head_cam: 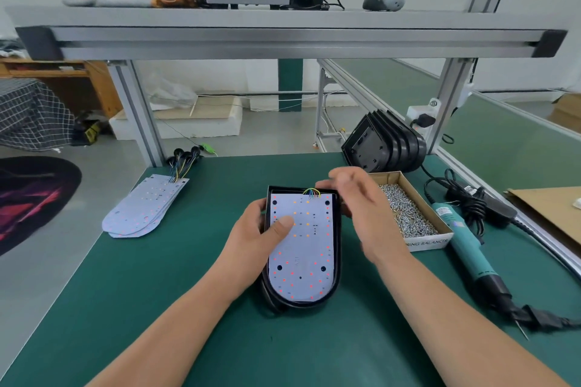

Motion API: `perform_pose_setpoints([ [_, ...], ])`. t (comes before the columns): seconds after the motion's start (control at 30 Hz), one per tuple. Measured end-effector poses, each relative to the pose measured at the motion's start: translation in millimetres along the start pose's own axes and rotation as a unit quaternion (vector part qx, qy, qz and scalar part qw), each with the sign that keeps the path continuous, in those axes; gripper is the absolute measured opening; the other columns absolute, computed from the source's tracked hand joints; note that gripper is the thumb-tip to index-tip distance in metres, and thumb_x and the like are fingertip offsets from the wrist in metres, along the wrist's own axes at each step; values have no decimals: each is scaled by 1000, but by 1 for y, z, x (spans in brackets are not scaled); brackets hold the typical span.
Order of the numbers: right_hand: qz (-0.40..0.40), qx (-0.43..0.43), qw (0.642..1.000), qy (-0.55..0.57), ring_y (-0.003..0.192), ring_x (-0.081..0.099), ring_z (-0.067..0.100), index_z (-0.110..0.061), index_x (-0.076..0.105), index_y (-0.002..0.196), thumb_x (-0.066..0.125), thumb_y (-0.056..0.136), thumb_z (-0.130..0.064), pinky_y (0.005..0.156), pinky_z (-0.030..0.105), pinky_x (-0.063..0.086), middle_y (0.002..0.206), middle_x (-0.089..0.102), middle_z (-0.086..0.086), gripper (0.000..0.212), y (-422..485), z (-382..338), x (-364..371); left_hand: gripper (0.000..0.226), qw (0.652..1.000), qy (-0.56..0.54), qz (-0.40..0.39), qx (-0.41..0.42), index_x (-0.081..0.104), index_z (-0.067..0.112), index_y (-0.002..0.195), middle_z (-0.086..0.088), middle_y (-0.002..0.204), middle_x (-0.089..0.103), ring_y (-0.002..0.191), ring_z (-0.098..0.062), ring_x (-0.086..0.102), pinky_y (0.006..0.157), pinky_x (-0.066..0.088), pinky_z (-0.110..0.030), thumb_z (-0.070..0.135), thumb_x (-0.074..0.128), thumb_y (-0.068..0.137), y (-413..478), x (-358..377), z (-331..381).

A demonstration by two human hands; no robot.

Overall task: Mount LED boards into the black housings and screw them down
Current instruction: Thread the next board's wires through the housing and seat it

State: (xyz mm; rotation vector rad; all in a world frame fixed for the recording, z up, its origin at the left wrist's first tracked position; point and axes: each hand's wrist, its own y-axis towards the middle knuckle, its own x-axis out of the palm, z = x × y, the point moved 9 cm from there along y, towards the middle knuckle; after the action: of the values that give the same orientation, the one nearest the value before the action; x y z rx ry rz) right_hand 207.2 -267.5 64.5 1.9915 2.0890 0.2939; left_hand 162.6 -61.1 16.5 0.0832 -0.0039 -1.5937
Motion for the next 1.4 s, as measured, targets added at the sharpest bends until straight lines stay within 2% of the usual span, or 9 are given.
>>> perform_pose_setpoints([
  [0.17, -62, 107, 987, 102, 118, 70, 30, -16, 74, 123, 51, 103, -1, 102, 41, 53, 124, 76, 10, 34, 7, 31, 9, 66, 1000, -26, -9, 12, 57, 20, 137, 4, 129, 75, 119, -20, 73, 97, 61, -42, 51, 79, 83, -2, -1, 2],
  [0.4, -191, 125, 970, 88, 120, 70, 35, -12, 75, 126, 64, 91, -5, 107, 58, 53, 128, 73, 20, 37, -6, 41, 36, 55, 998, -49, -33, 21, 54, 14, 140, 1, 129, 75, 118, -21, 73, 89, 60, -29, 34, 74, 92, -3, 4, 8],
  [0.53, -217, 112, 968, 55, 113, 74, 25, -21, 80, 115, 65, 94, -19, 93, 40, 59, 121, 78, 8, 26, -14, 32, 49, 53, 997, -65, -44, 20, 57, 12, 139, -3, 130, 75, 118, -25, 73, 89, 61, -32, 33, 74, 93, -4, 5, 10],
  [0.67, -161, 57, 981, -94, 64, 49, -8, -42, 67, 69, 55, 84, -15, 65, 15, 45, 71, 65, -26, 33, -10, 16, 41, 52, 994, -98, -51, 25, 57, 11, 138, -9, 132, 73, 120, -31, 72, 91, 61, -37, 28, 77, 93, -4, 6, 10],
  [0.77, -154, 52, 981, -103, 56, 30, -3, -36, 50, 56, 57, 88, -4, 57, 14, 32, 55, 45, -25, 46, -5, 20, 43, 57, 991, -118, -52, 29, 56, 13, 138, -10, 134, 72, 122, -33, 71, 95, 61, -40, 32, 80, 91, -5, 7, 10],
  [0.97, -164, 70, 975, -129, 54, 31, -1, -24, 43, 65, 53, 95, 17, 58, 16, 32, 53, 45, -22, 52, -6, 27, 39, 46, 988, -144, -60, 7, 58, 14, 137, -11, 133, 73, 119, -34, 72, 90, 61, -37, 29, 75, 97, -5, 9, 9],
  [1.1, -170, -16, 964, -203, 62, 45, -8, -36, 55, 67, 56, 92, 12, 64, 11, 41, 66, 59, -30, 54, -9, 8, 37, 49, 985, -155, -72, -31, 58, 12, 136, -14, 131, 74, 116, -37, 73, 88, 63, -42, 26, 76, 93, -6, 9, 7],
  [1.27, -190, -9, 964, -187, 81, 60, -8, -36, 75, 87, 56, 92, 0, 76, 15, 51, 92, 77, -17, 41, -14, 4, 38, 53, 986, -146, -59, -51, 58, 11, 135, -15, 128, 75, 114, -39, 74, 98, 60, -57, 26, 78, 89, -7, 10, 7],
  [1.4, -129, 104, 985, 48, 91, 72, 14, -22, 81, 105, 54, 99, -10, 82, 30, 53, 105, 80, 2, 30, -11, 16, 33, 51, 988, -144, -30, -42, 60, 10, 131, -13, 123, 77, 110, -37, 76, 91, 63, -51, 26, 80, 87, -6, 7, 8],
])
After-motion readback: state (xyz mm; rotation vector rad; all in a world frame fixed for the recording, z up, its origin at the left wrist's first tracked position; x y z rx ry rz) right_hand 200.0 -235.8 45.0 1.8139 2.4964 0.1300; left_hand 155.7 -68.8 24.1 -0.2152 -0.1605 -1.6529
